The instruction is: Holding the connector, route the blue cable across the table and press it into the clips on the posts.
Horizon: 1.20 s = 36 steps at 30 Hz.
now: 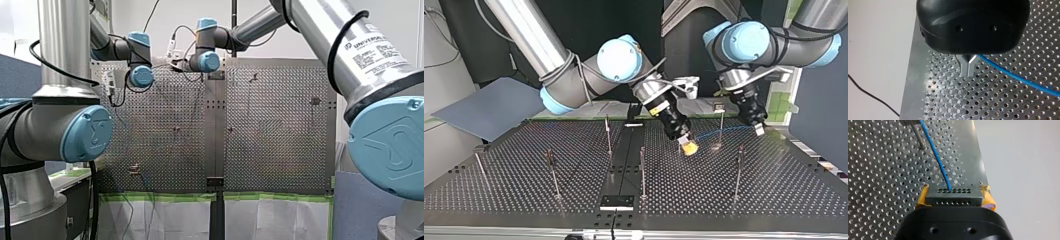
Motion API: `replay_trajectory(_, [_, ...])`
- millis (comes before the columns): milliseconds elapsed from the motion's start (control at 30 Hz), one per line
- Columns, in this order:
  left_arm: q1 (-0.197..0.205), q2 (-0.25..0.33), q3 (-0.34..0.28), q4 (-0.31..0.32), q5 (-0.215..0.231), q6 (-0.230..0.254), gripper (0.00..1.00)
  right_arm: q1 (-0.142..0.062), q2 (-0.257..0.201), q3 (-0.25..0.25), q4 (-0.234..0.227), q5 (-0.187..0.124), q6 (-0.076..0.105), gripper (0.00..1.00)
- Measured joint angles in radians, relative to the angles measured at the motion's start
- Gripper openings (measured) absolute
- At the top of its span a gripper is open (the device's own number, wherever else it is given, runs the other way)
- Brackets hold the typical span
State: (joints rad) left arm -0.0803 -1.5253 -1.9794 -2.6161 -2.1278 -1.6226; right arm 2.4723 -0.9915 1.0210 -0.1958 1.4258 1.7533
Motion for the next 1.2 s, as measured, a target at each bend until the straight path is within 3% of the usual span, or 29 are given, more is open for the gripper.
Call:
replay_trajectory(367, [0.016, 0.0, 0.023, -0.004, 0.089, -0.005, 0.0, 0.02, 0.023, -0.01, 0.002, 0.002, 0.002, 0.0])
replay_trajectory(533, [0.04, -0.002, 0.026, -0.018, 0.08, -0.029, 0.0, 0.022, 0.023, -0.01, 0.009, 0.01, 0.006, 0.0])
replay_trajectory(700, [0.065, -0.006, 0.027, -0.021, 0.072, -0.047, 0.0, 0.019, 0.023, -0.011, 0.016, 0.011, 0.007, 0.0])
replay_trajectory(967, [0.089, -0.015, 0.027, 0.01, 0.127, -0.05, 0.0, 0.011, 0.023, -0.011, 0.018, 0.009, 0.009, 0.0])
replay_trajectory(1200, [0.106, -0.064, 0.03, 0.03, 0.186, -0.045, 0.0, 0.002, 0.023, -0.011, 0.018, 0.009, 0.022, 0.0])
